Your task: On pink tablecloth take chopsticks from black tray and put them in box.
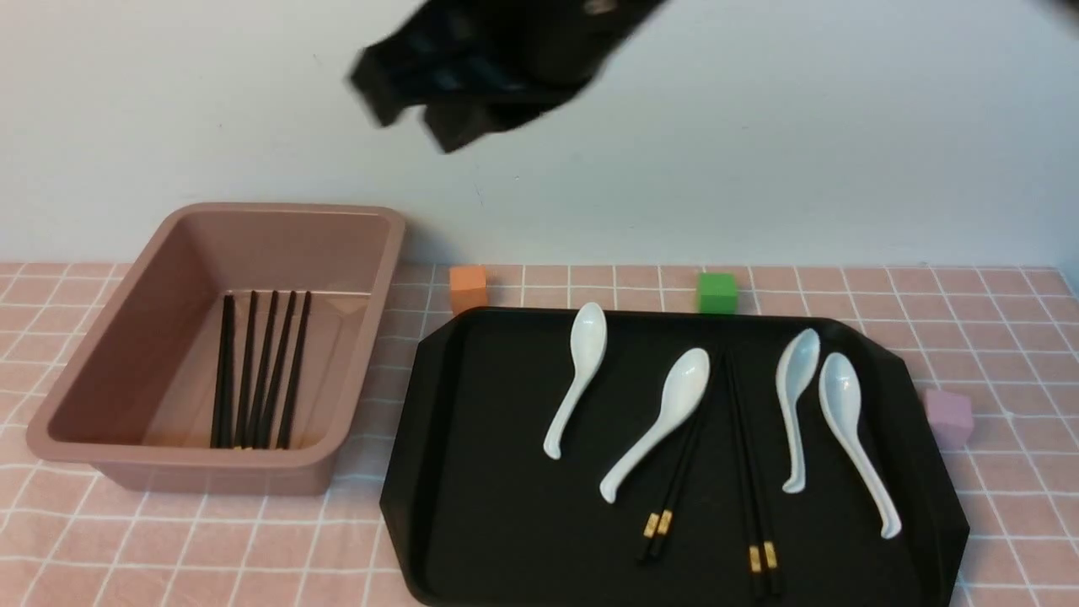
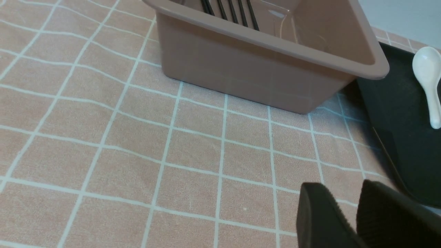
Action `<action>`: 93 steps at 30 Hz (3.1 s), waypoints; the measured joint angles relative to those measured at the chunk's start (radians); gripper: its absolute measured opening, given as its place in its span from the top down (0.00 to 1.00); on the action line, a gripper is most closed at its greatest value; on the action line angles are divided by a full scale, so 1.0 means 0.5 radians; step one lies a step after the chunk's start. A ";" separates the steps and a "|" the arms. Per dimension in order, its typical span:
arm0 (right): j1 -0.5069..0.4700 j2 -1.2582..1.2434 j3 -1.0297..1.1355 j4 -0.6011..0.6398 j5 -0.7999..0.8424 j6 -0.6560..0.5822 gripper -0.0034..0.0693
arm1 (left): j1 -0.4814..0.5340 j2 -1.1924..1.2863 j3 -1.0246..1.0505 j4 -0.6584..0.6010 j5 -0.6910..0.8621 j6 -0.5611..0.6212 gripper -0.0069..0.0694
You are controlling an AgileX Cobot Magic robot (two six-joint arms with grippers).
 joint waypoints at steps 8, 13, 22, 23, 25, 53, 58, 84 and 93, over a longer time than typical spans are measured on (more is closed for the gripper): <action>0.000 -0.718 0.867 -0.070 0.018 0.000 0.97 | 0.000 0.000 0.000 0.000 0.000 0.000 0.65; 0.000 -0.908 1.070 -0.070 0.018 -0.004 0.97 | 0.000 0.000 0.000 0.000 0.000 0.000 0.64; 0.000 -1.086 1.158 -0.057 0.013 -0.004 0.96 | 0.000 0.000 0.000 0.000 0.000 0.000 0.63; -0.002 -1.129 1.200 -0.086 0.011 -0.006 0.96 | 0.000 0.000 0.000 0.000 0.000 0.000 0.63; -0.040 -1.254 1.344 -0.114 0.000 -0.008 0.96 | 0.000 0.000 0.000 0.000 0.000 0.000 0.63; -1.362 -3.526 4.337 -0.174 -1.694 0.085 0.96 | 0.000 0.000 0.000 0.000 -0.001 0.000 0.60; -1.362 -3.532 4.342 -0.182 -1.715 0.105 0.96 | 0.000 0.000 0.000 0.001 -0.001 0.000 0.60; -1.362 -3.532 4.344 -0.187 -1.725 0.105 0.95 | 0.000 0.000 0.000 0.001 -0.001 0.000 0.60; -1.362 -3.532 4.344 -0.187 -1.725 0.105 0.94 | 0.000 0.000 0.000 0.001 -0.001 -0.002 0.60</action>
